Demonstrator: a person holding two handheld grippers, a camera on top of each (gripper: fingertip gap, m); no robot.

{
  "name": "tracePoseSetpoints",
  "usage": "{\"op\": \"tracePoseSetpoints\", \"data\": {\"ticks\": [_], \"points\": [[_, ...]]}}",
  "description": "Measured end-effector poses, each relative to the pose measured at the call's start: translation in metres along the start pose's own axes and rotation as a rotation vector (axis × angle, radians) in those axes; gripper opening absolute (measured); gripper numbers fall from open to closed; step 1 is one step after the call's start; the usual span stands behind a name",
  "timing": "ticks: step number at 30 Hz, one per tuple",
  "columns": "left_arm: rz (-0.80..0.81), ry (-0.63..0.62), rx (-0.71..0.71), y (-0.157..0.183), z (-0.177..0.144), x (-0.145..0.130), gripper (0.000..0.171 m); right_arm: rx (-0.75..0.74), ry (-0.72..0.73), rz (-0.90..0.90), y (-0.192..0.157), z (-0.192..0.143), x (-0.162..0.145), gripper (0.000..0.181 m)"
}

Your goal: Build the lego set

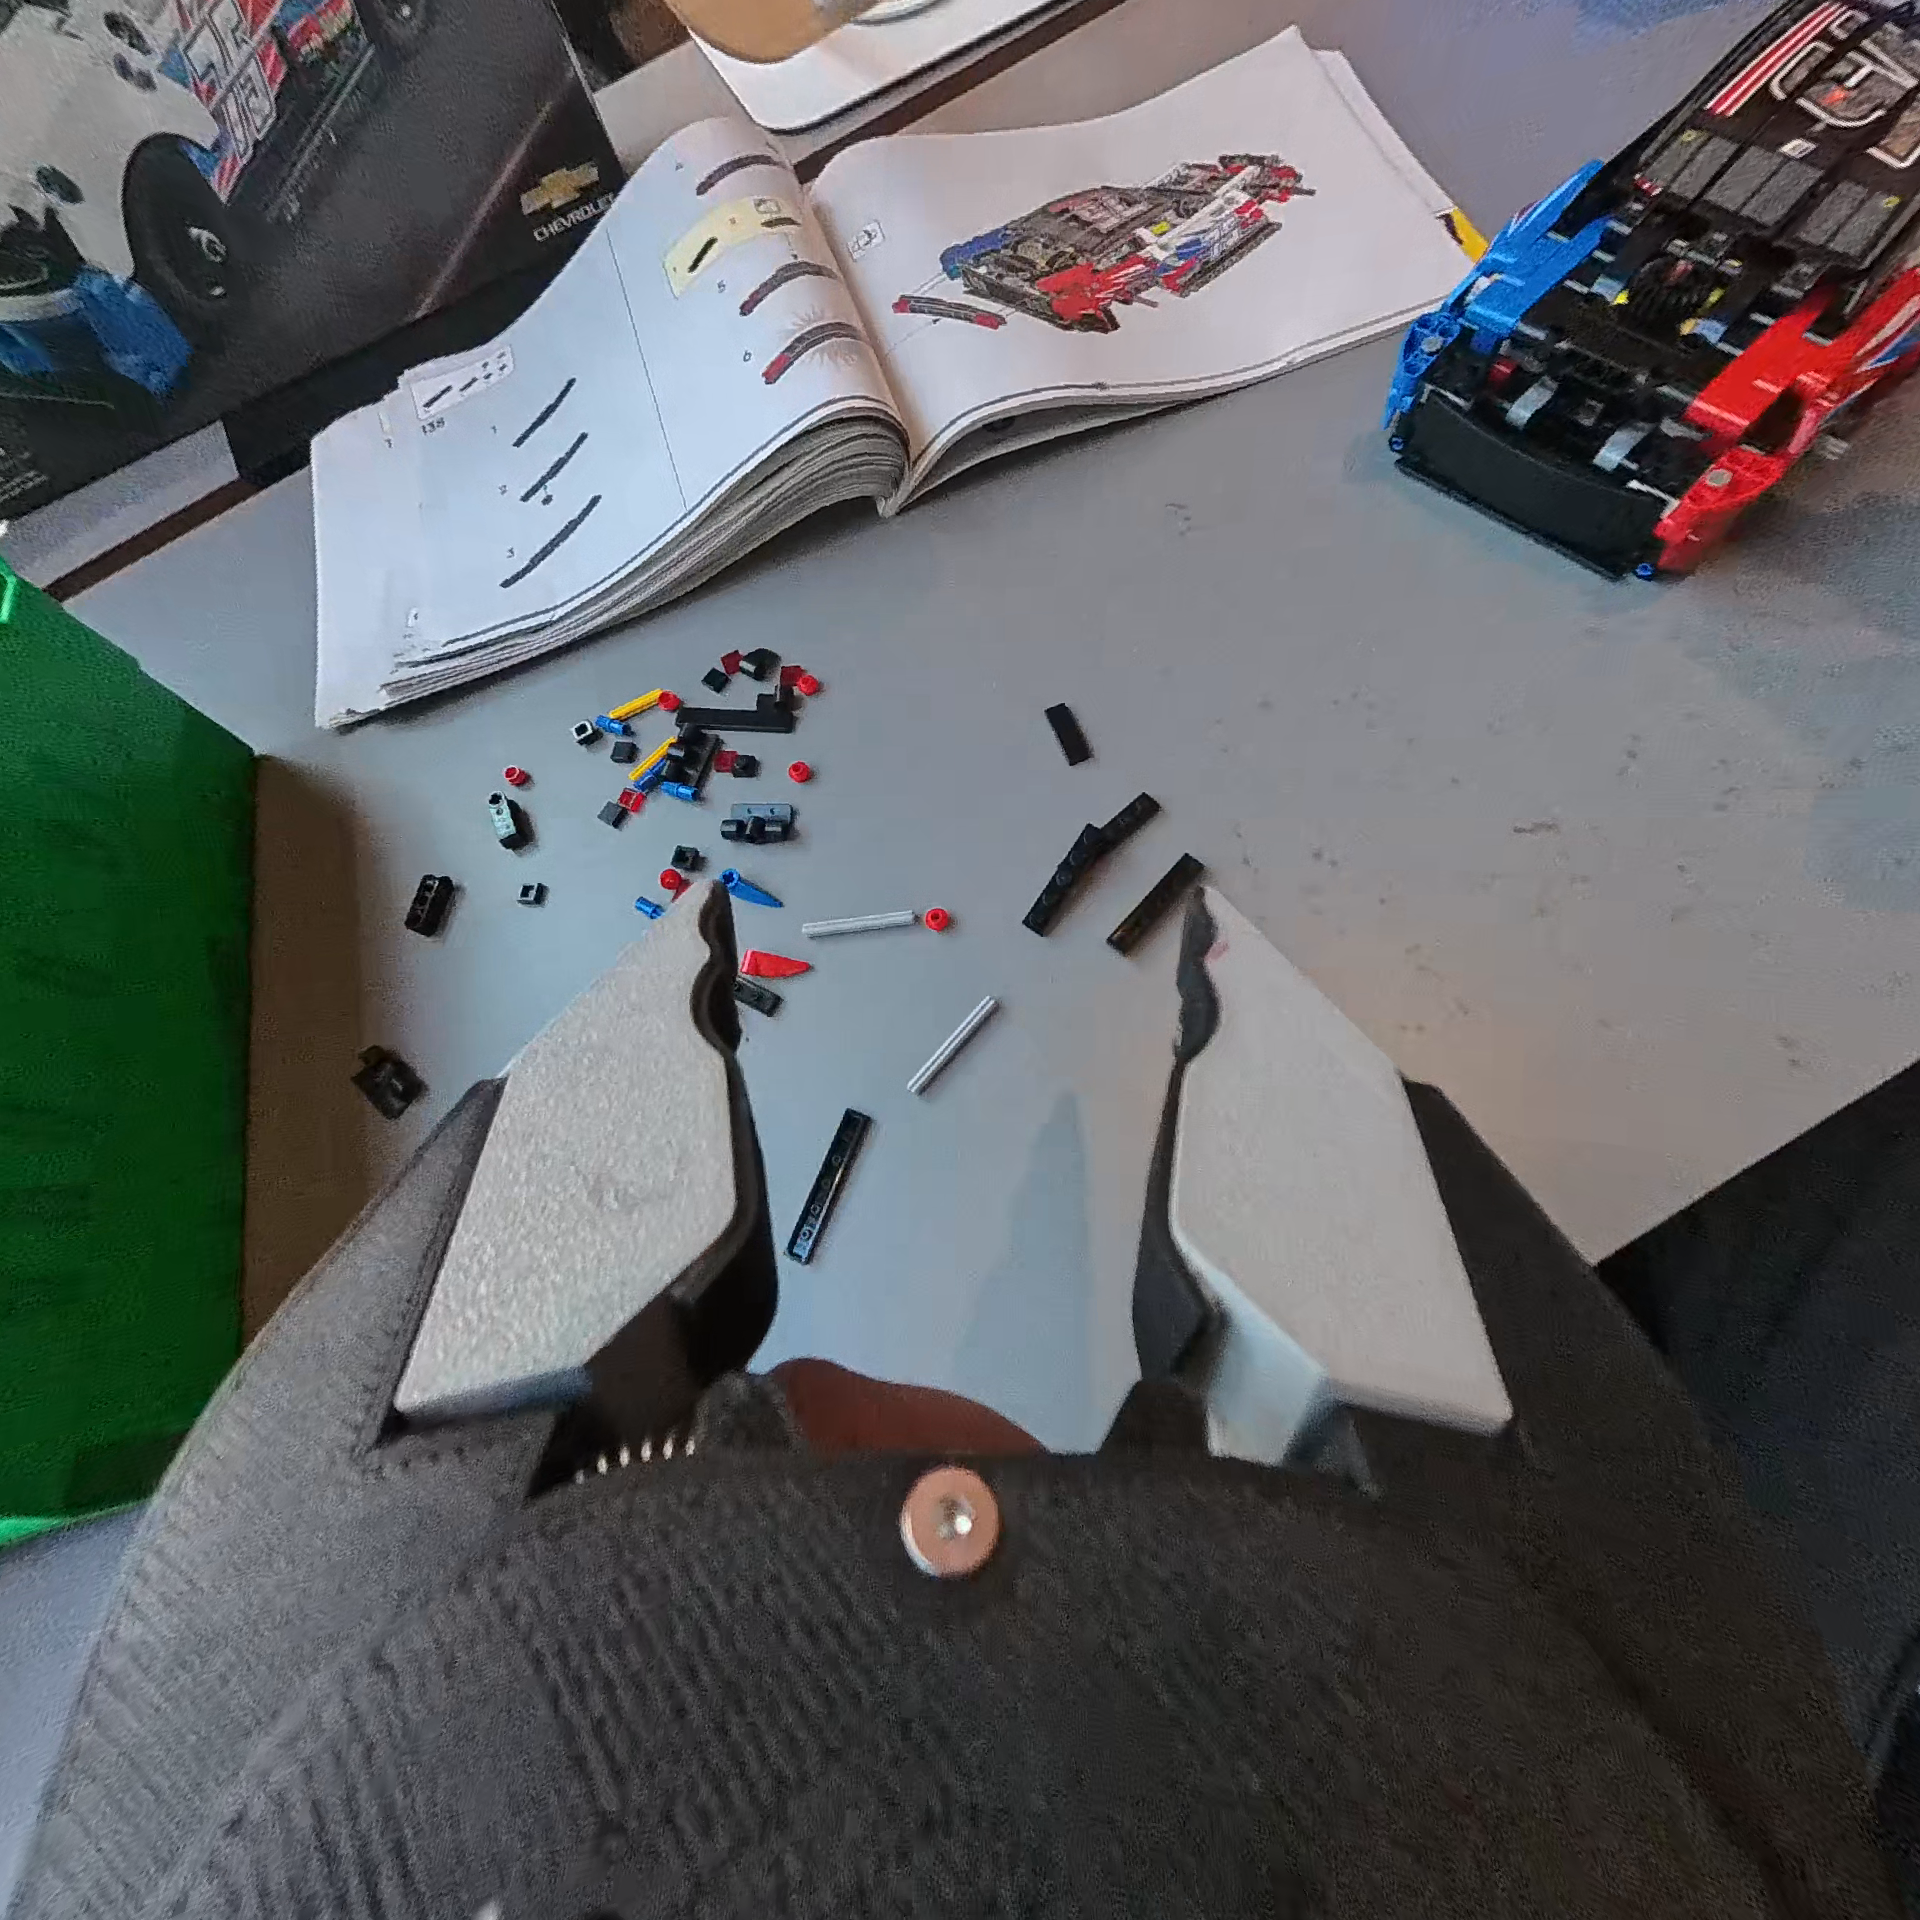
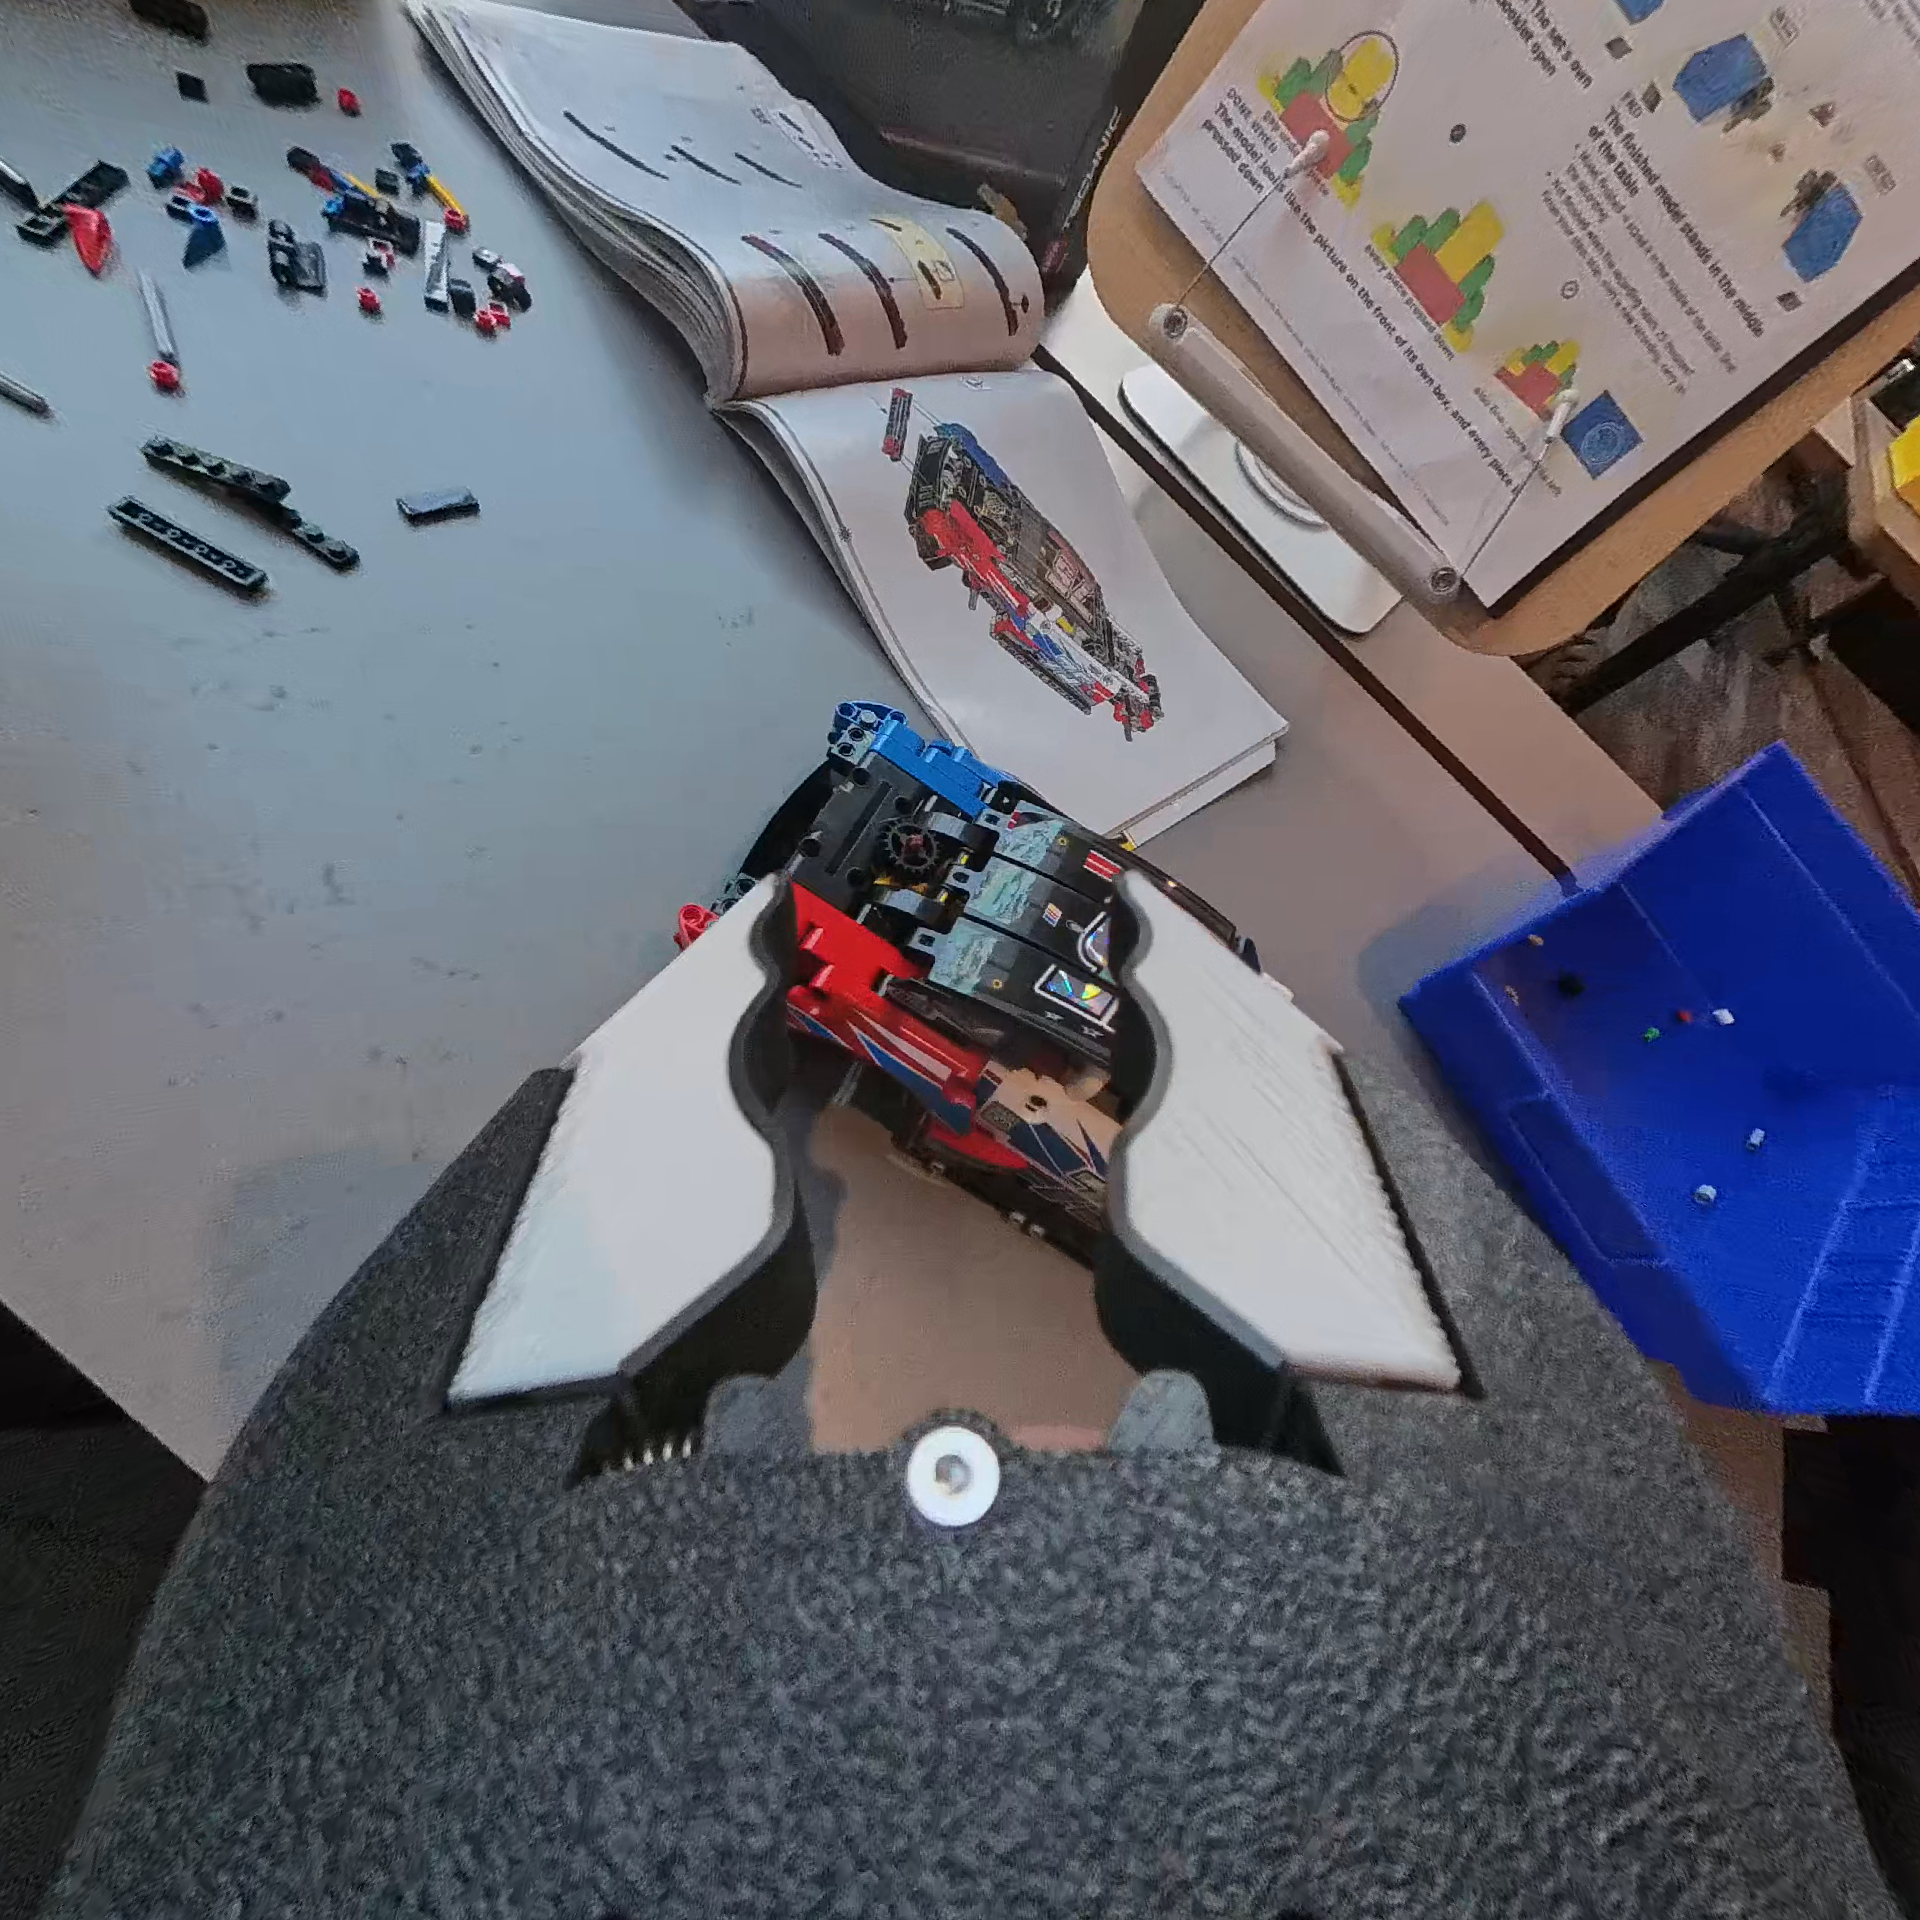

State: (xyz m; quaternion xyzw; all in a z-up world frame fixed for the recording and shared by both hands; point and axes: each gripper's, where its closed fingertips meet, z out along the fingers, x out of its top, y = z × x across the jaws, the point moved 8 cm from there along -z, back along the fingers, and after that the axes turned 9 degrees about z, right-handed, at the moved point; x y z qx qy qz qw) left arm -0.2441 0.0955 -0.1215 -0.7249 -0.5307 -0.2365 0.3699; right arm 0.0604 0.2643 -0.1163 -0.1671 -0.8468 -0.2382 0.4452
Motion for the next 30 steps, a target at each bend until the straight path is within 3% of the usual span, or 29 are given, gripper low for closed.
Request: {"op": "tracePoseSetpoints", "data": {"ticks": [9,27,30], "points": [[-0.008,0.01,0.007,-0.003,-0.003,0.0,0.082,0.024,0.134,0.088,0.005,-0.013,0.015,0.049],[-0.007,-0.001,-0.002,0.001,0.003,-0.002,0.078,0.009,0.237,0.171,0.018,-0.027,0.022,0.034],[-0.086,0.066,-0.096,0.013,0.003,-0.002,0.076,0.06,0.274,0.229,0.019,-0.032,0.019,0.03]]}}
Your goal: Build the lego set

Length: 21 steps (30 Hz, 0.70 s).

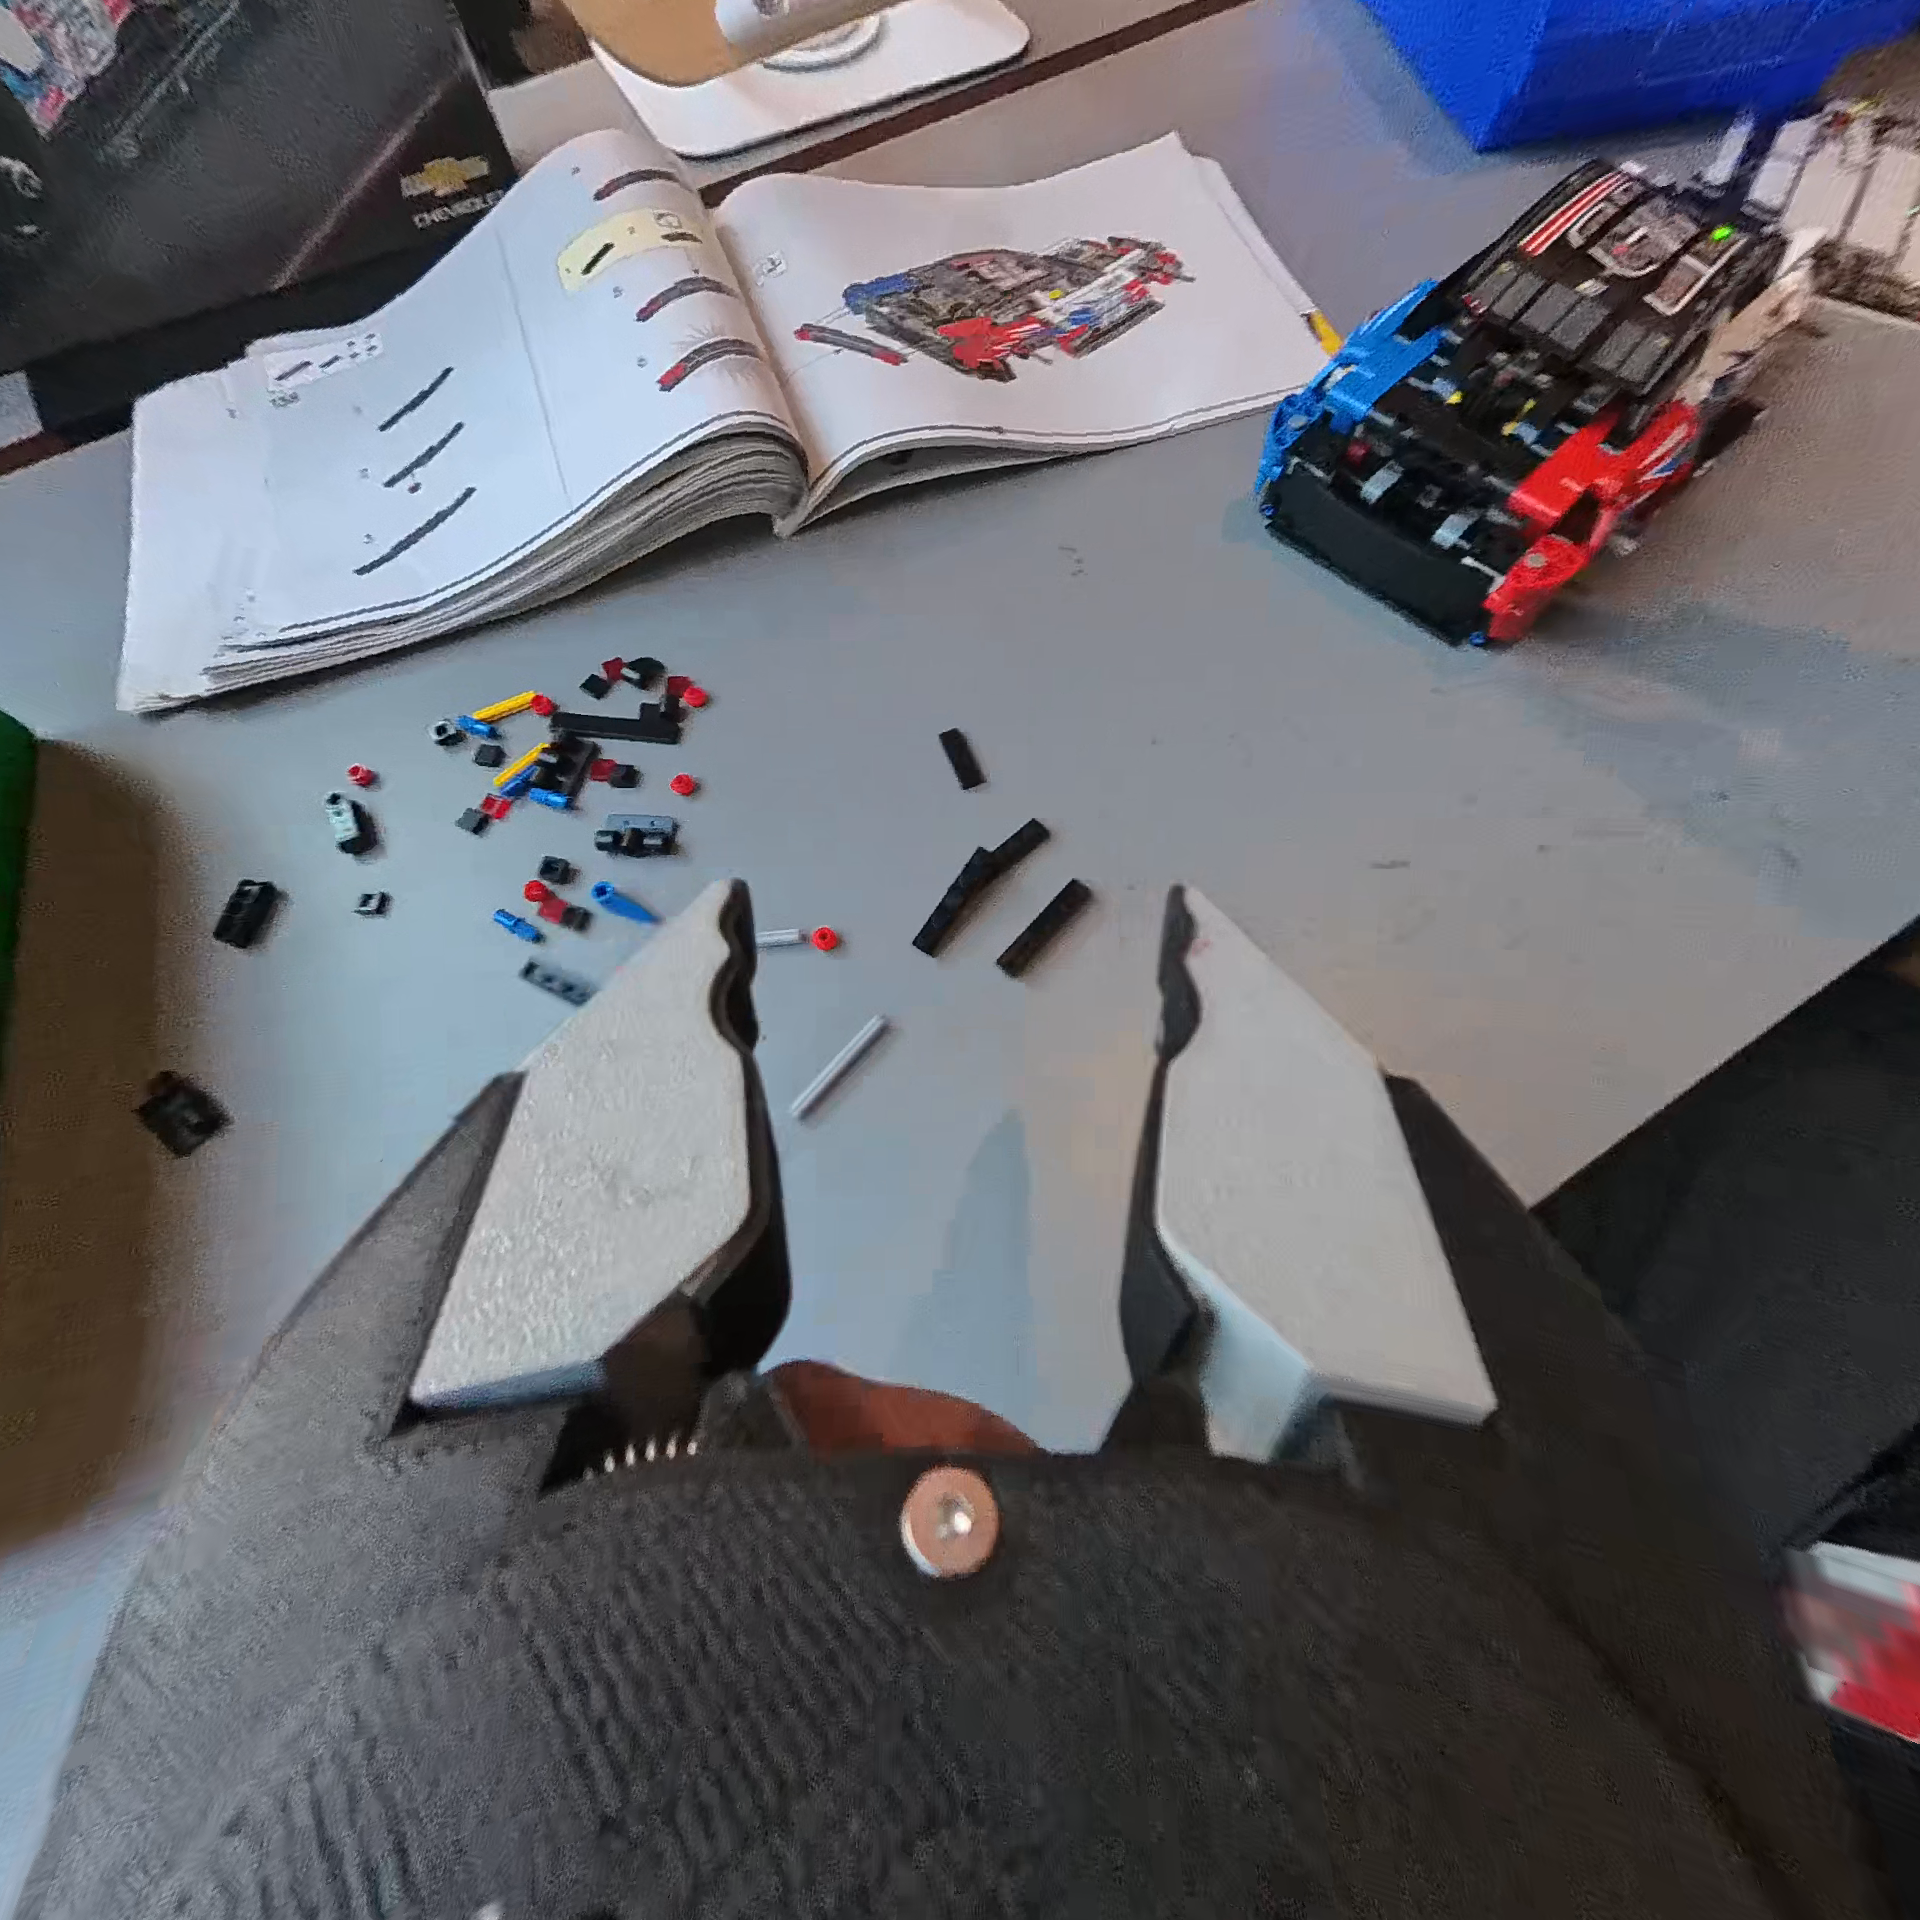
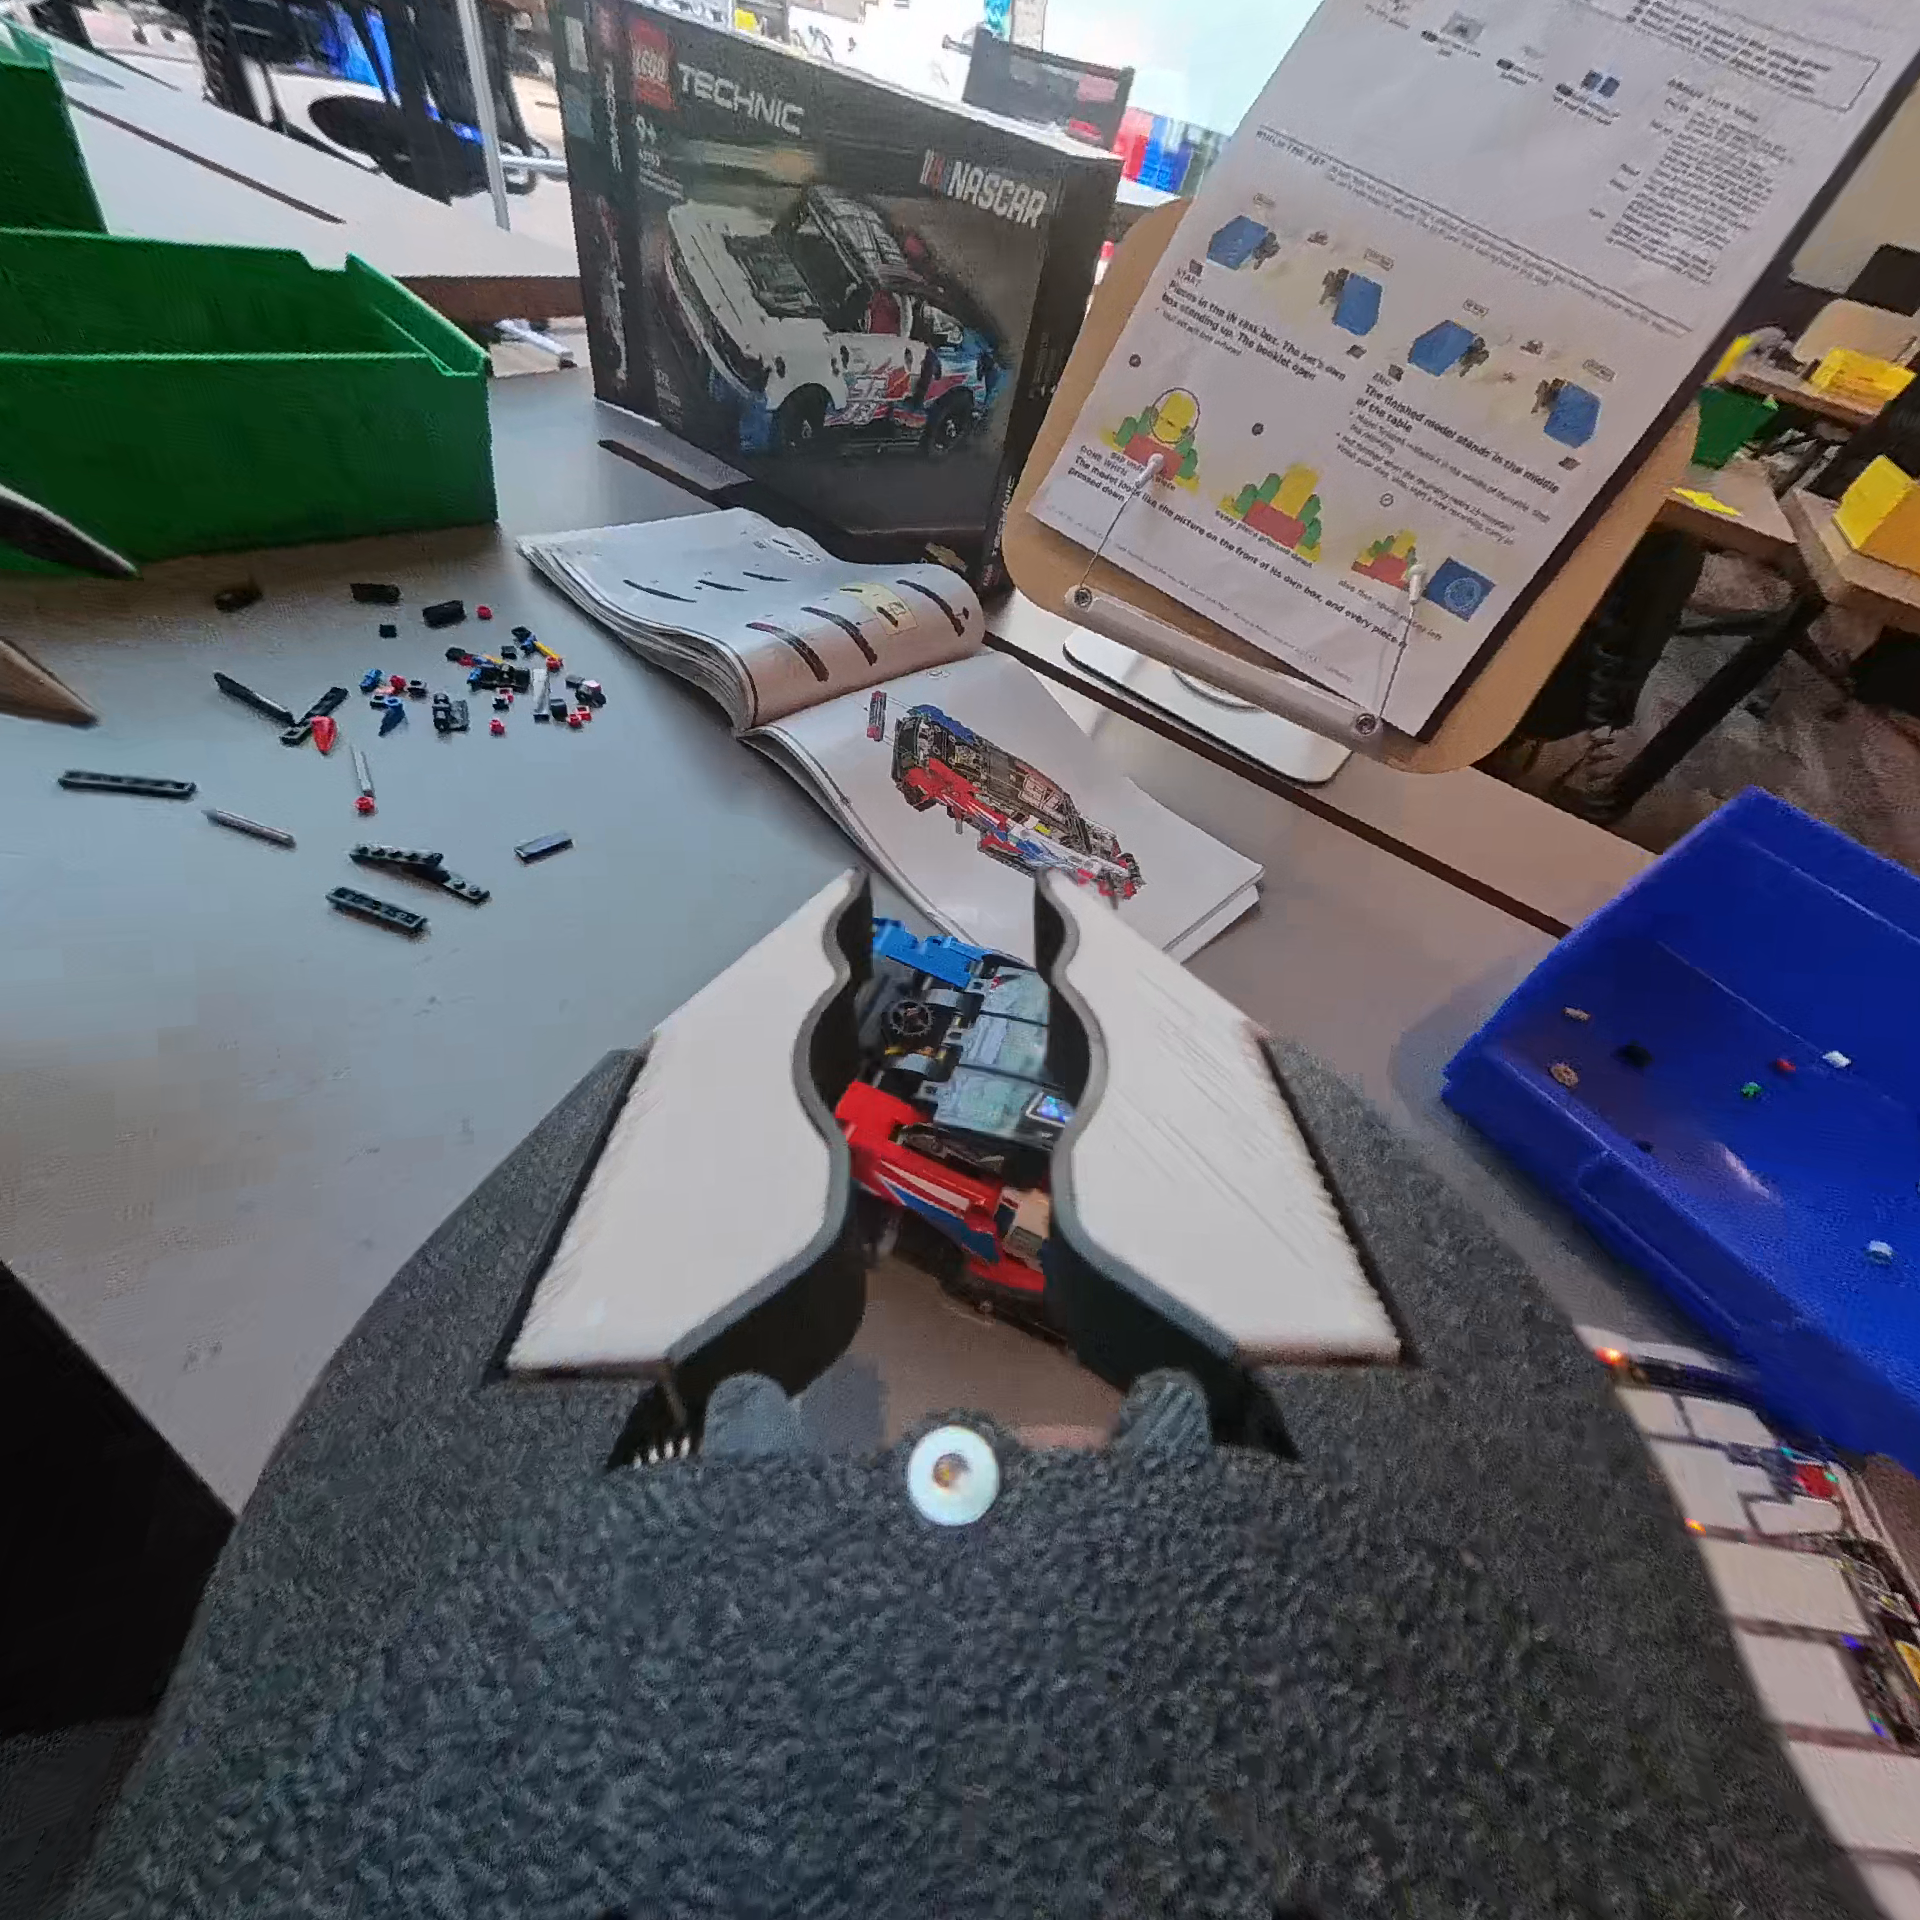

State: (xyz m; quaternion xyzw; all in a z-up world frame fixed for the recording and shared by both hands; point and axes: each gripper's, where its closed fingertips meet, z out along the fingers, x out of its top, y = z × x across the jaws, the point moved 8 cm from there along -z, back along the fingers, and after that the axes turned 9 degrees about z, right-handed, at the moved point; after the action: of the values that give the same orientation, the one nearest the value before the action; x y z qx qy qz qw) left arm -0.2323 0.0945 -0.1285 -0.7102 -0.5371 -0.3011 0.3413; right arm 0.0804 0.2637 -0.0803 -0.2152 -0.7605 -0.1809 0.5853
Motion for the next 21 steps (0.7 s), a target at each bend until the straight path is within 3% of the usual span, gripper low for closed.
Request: {"op": "tracePoseSetpoints", "data": {"ticks": [5,8,11,14,21], "points": [[0.039,-0.043,0.017,0.008,0.016,-0.011,0.074,0.136,0.073,0.122,-0.002,0.004,0.005,0.03],[0.013,0.007,-0.066,0.02,0.031,-0.004,0.069,0.261,0.098,0.166,-0.014,0.017,0.002,0.03],[0.042,-0.029,-0.116,0.029,0.042,-0.011,0.07,0.418,0.11,0.212,-0.031,0.028,-0.001,0.03],[0.05,-0.064,-0.12,0.029,0.046,-0.02,0.074,0.507,0.101,0.219,-0.045,0.037,-0.009,0.031],[-0.027,0.04,-0.152,0.015,0.051,-0.031,0.073,0.618,-0.012,0.127,-0.07,0.071,-0.047,0.038]]}}
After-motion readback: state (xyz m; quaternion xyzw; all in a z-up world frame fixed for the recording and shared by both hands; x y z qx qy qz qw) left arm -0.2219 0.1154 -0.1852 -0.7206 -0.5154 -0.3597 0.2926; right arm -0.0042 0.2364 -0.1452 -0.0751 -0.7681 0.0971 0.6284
